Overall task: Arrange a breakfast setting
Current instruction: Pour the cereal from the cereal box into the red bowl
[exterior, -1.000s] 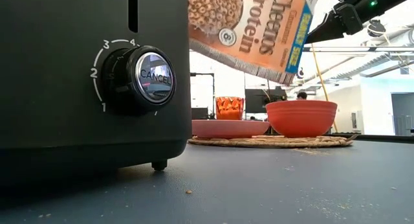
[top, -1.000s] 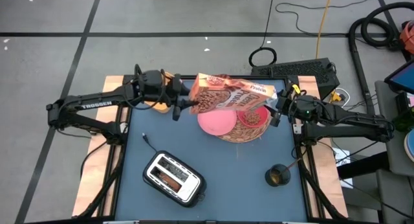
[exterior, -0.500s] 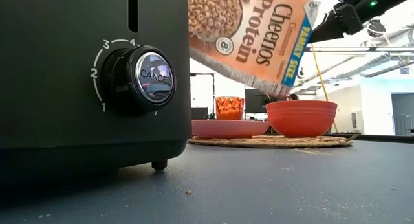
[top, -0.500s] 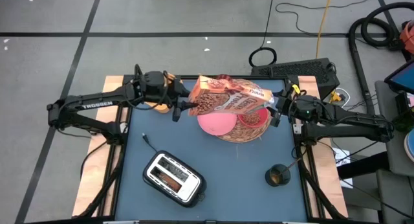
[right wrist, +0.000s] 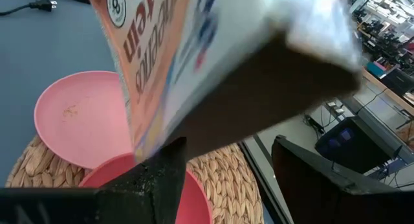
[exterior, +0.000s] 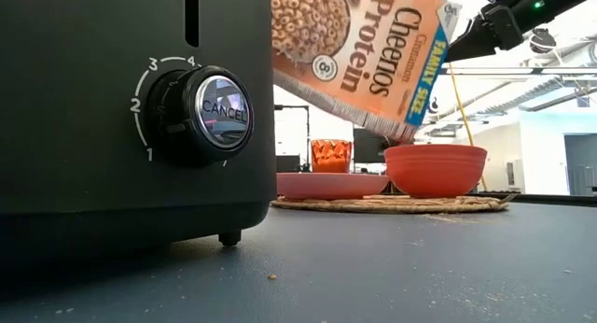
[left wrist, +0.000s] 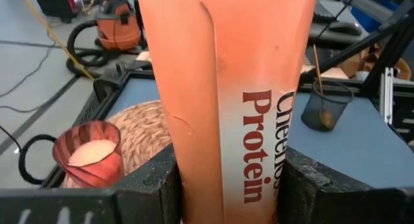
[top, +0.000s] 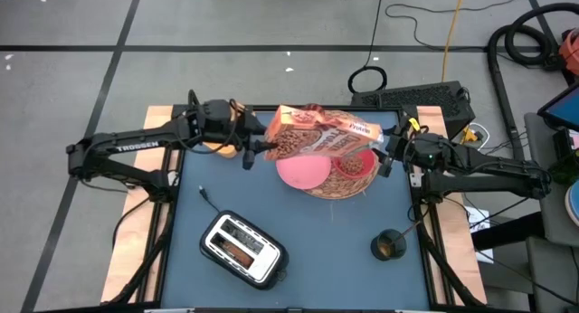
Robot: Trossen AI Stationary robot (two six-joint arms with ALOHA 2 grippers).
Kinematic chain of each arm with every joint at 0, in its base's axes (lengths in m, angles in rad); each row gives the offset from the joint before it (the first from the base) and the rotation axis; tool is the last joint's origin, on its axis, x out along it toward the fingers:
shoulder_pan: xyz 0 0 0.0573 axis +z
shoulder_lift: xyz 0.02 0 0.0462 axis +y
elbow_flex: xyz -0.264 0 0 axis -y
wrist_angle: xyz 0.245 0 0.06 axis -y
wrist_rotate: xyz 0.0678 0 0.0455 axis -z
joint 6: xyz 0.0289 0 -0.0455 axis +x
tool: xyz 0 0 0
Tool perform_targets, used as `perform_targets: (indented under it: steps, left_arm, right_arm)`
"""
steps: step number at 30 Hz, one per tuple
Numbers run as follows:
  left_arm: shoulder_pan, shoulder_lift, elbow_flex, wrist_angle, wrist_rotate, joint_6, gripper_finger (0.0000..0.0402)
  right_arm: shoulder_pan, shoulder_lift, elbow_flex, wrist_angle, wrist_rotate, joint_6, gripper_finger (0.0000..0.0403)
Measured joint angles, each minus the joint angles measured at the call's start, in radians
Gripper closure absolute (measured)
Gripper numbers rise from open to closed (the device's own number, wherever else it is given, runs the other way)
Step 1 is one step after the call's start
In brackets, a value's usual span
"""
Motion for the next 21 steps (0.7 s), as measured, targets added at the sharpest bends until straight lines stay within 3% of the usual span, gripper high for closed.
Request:
perform_targets:
  steps: [21]
  left_arm:
    - [0.0, -0.006, 0.001, 0.052, 0.001, 0.0, 0.0224]
  right_arm:
    - [0.0, 0.0, 0.0, 0.0, 0.0, 0.003, 0.0188]
